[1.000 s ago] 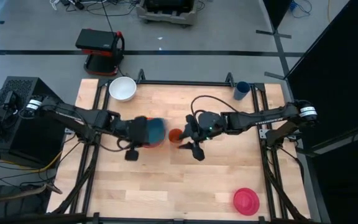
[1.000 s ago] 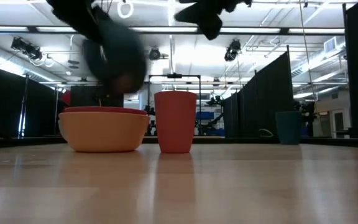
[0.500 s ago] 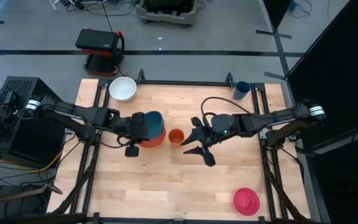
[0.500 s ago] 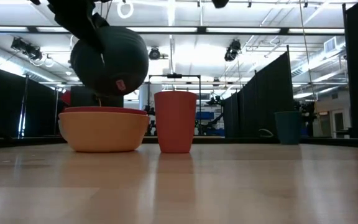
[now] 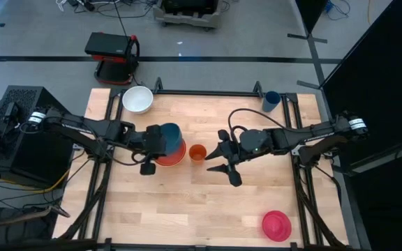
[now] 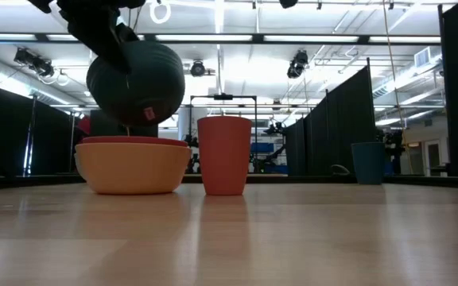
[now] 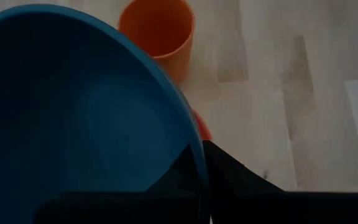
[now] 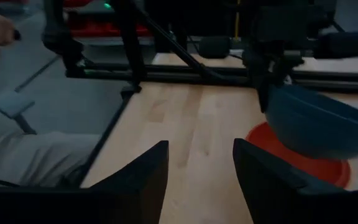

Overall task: Nest bowls inside each other
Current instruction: Stack the blue bowl on top of the stacked bowls

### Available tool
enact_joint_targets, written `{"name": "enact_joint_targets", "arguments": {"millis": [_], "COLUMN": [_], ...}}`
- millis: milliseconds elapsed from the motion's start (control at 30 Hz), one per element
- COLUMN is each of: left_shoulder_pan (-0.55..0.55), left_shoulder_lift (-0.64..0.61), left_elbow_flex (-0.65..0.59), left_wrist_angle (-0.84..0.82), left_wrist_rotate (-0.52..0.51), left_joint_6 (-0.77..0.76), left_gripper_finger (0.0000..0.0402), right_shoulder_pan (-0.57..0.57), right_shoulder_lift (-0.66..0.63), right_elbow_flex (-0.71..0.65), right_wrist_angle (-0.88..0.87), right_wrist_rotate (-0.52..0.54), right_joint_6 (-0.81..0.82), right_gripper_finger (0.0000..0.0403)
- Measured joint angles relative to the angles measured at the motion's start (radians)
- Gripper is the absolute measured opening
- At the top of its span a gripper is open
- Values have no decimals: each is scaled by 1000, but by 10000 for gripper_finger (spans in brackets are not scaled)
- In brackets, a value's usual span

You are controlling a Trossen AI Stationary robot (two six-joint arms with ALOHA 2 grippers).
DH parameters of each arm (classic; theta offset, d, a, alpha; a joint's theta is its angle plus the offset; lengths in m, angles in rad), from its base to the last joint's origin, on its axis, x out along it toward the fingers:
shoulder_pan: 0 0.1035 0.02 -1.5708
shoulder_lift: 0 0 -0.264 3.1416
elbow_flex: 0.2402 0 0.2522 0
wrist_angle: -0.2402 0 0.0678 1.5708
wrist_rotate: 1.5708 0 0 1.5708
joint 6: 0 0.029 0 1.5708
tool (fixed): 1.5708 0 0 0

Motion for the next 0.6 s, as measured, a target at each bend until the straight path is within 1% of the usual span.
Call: {"name": "enact_joint_targets", "arguments": {"millis": [333,433,600], "left_shoulder_pan": [1,8,25], "left_shoulder_lift": [15,46,122], "left_elbow_flex": [-1,-1,-1], "left_wrist_angle": [-37,-37,-36], "left_wrist_rotate": [-50,-55,-55], "left_joint_6": [-19,-19,1], "left_gripper_finger": [0,0,0], "right_shoulder_pan": [0,0,0], "right_shoulder_lift": [4,4,4], "right_elbow_flex": [0,0,0], "right_wrist_angle": [-56,-57,-64], "right_wrist_rotate": [75,77,103], "right_joint_6": [1,1,2], "right_gripper_finger": [153,152,162]}}
